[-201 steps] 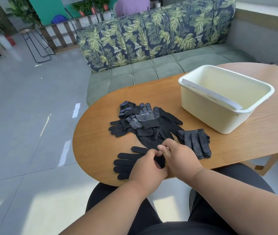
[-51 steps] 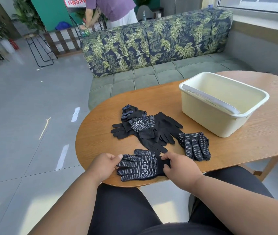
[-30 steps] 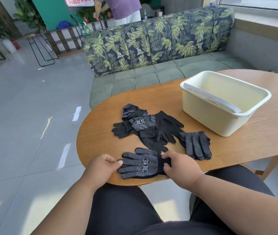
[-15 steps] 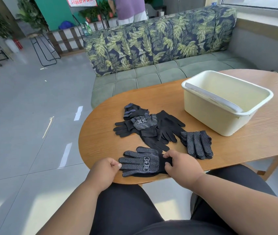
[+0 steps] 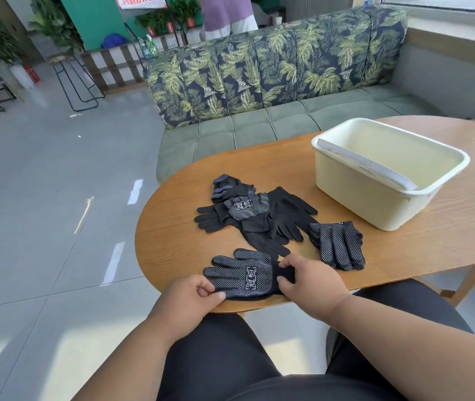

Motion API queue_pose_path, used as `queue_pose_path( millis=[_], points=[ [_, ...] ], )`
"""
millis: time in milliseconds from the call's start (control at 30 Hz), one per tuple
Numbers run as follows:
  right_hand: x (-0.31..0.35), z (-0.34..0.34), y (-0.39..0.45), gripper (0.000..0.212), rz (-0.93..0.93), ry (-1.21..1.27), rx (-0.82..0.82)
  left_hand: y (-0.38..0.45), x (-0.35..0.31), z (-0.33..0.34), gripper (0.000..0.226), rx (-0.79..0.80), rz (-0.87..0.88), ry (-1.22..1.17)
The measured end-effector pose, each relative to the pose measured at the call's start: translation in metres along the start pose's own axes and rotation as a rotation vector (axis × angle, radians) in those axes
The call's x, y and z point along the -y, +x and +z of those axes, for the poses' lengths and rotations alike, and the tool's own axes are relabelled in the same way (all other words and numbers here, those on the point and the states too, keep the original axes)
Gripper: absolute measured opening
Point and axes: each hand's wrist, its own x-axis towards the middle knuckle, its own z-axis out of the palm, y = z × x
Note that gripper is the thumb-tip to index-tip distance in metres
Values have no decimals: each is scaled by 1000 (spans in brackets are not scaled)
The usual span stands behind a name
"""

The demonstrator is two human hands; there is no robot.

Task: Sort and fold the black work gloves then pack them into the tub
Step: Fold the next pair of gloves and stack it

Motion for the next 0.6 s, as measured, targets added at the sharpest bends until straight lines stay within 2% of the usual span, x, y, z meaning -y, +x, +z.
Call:
queue_pose_path(
  millis=[267, 600],
  points=[
    [3, -3, -2, 37, -1, -4, 2, 1, -2, 3, 12, -73, 50, 18],
    [5, -6, -4, 37, -10, -18, 5, -2, -4, 4, 24, 0, 99, 21]
  ],
)
